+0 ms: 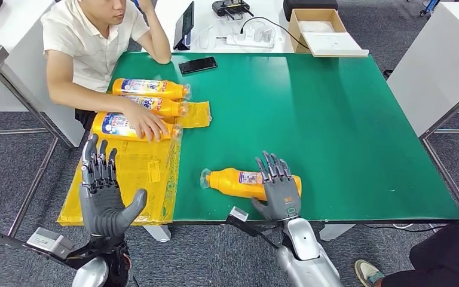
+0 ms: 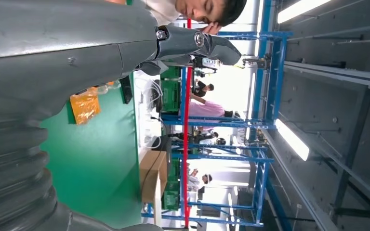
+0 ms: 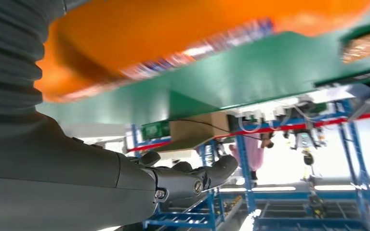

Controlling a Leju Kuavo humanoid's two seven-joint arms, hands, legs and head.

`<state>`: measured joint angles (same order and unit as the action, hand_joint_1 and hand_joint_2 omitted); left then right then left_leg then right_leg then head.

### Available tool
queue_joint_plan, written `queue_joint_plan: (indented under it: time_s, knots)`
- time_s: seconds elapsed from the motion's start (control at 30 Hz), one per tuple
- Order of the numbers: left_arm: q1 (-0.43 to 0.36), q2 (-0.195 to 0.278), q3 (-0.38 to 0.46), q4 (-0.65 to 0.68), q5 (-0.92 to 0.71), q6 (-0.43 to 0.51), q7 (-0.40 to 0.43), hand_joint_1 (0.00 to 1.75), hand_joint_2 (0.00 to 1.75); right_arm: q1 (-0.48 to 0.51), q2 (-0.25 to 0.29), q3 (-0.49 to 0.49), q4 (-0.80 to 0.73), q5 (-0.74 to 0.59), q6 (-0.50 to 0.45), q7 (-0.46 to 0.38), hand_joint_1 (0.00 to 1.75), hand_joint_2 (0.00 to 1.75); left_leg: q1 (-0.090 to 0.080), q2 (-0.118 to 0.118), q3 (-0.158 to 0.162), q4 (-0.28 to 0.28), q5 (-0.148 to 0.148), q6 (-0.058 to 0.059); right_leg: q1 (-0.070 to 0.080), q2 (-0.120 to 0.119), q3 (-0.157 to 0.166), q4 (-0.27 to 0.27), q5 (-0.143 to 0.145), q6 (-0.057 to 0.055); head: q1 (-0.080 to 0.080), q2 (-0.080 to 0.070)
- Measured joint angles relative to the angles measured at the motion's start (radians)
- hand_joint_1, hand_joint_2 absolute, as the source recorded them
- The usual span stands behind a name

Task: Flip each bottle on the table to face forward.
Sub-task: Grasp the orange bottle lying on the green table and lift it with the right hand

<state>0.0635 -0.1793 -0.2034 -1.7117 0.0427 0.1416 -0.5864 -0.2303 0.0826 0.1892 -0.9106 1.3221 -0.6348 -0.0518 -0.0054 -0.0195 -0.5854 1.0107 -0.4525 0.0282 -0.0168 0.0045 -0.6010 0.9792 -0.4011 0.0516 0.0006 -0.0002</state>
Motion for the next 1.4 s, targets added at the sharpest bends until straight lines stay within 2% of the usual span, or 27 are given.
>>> queue_joint_plan:
  time_s: [0.13, 0.4, 0.6, 0.77, 0.9, 1.13, 1.17, 1.2, 1.3, 1.33, 1.4]
  knots:
    - [0.001, 0.0, -0.003, 0.0, -0.009, 0.003, 0.016, 0.0, 1.75, -0.011, -0.007, 0.0, 0.044, 0.018, 0.008, 0.064, 0.0, 1.75, 0.0, 0.0, -0.001, 0.0, 0.0, 0.0, 0.0, 0.0, 0.0, 0.0, 0.0, 0.0, 0.0, 0.0]
    - [0.001, 0.001, -0.005, 0.0, -0.01, 0.002, 0.025, 0.0, 1.75, -0.019, -0.013, 0.0, 0.091, 0.017, 0.017, 0.079, 0.0, 1.75, 0.0, -0.001, -0.001, 0.0, 0.0, 0.0, 0.0, 0.0, 0.0, 0.0, 0.0, 0.0, 0.0, 0.0]
    - [0.001, 0.001, -0.007, 0.0, -0.01, -0.021, 0.052, 0.0, 1.75, -0.024, -0.016, 0.005, 0.104, -0.031, 0.12, 0.091, 0.0, 1.75, 0.0, 0.0, 0.0, 0.0, 0.0, 0.0, 0.0, 0.0, 0.0, 0.0, 0.0, 0.0, 0.0, 0.0]
    - [0.002, 0.0, -0.015, -0.012, -0.006, -0.049, 0.076, 0.0, 1.75, -0.028, -0.023, 0.025, 0.104, 0.001, 0.152, 0.179, 0.0, 1.75, 0.0, 0.002, 0.002, 0.0, 0.0, 0.0, 0.0, 0.0, 0.001, -0.001, 0.0, 0.0, 0.0, 0.0]
    - [0.013, 0.0, -0.015, -0.016, 0.005, -0.085, 0.137, 0.0, 1.75, -0.018, -0.031, 0.029, 0.091, 0.04, 0.182, 0.256, 0.0, 1.75, 0.0, 0.001, 0.005, 0.0, 0.0, 0.0, 0.0, 0.0, 0.003, -0.001, 0.0, 0.0, 0.0, 0.0]
    - [0.042, 0.001, -0.014, -0.013, -0.044, -0.075, 0.177, 0.0, 1.75, 0.008, -0.05, 0.019, 0.064, 0.029, 0.197, 0.279, 0.0, 1.75, 0.0, 0.0, 0.007, 0.0, 0.0, 0.0, 0.0, 0.0, 0.006, -0.001, 0.0, 0.0, 0.0, 0.0]
    - [0.043, 0.001, -0.014, -0.013, -0.044, -0.075, 0.178, 0.0, 1.75, 0.009, -0.052, 0.018, 0.062, 0.027, 0.197, 0.278, 0.05, 1.75, 0.0, 0.0, 0.007, 0.0, -0.001, 0.0, 0.0, 0.0, 0.006, -0.001, 0.0, 0.0, 0.0, 0.0]
    - [0.044, 0.001, -0.014, -0.013, -0.043, -0.074, 0.18, 0.0, 1.75, 0.01, -0.053, 0.016, 0.061, 0.023, 0.198, 0.278, 0.38, 1.75, 0.0, 0.0, 0.007, 0.0, -0.001, 0.0, 0.0, 0.0, 0.006, -0.001, 0.0, 0.0, 0.0, 0.0]
    - [0.044, 0.001, -0.014, -0.01, -0.02, -0.083, 0.201, 0.0, 1.75, 0.01, -0.056, 0.002, 0.064, -0.019, 0.231, 0.262, 1.64, 1.75, 0.0, 0.0, 0.008, 0.0, -0.001, 0.0, 0.0, 0.0, 0.007, -0.002, 0.0, 0.0, 0.0, 0.0]
    - [0.043, 0.001, -0.014, -0.007, -0.005, -0.09, 0.21, 0.0, 1.75, 0.007, -0.058, -0.005, 0.069, -0.039, 0.252, 0.253, 1.74, 1.75, 0.0, 0.001, 0.009, 0.0, -0.001, 0.0, 0.0, 0.0, 0.007, -0.002, 0.0, 0.0, 0.0, 0.0]
    - [0.04, 0.001, -0.013, 0.001, 0.019, -0.102, 0.226, 0.0, 1.75, -0.004, -0.068, -0.021, 0.088, -0.071, 0.288, 0.237, 1.75, 1.75, 0.0, 0.002, 0.013, 0.0, -0.002, 0.0, 0.0, 0.001, 0.005, -0.003, -0.002, 0.0, 0.0, 0.0]
